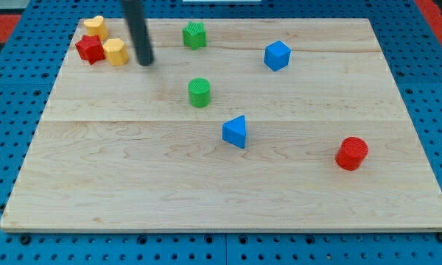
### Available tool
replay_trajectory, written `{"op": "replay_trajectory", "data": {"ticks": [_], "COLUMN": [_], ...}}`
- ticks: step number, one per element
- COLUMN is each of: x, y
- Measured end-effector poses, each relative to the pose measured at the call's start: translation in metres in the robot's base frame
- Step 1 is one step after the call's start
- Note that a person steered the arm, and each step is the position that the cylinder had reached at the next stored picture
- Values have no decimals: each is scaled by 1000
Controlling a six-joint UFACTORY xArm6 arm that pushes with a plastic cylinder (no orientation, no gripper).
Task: Keep the red circle vertically below the blue triangle
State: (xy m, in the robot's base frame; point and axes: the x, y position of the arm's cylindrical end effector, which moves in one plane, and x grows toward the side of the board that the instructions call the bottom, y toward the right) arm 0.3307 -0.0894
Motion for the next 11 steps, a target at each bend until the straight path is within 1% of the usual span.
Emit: {"op": "replay_trajectory", "data": {"ticks": [1,2,3,4,5,7,8,9,10,11], "x": [64,106,140,179,141,196,199,180,191,213], "y": [121,250,323,295,255,352,294,187,130,131]}}
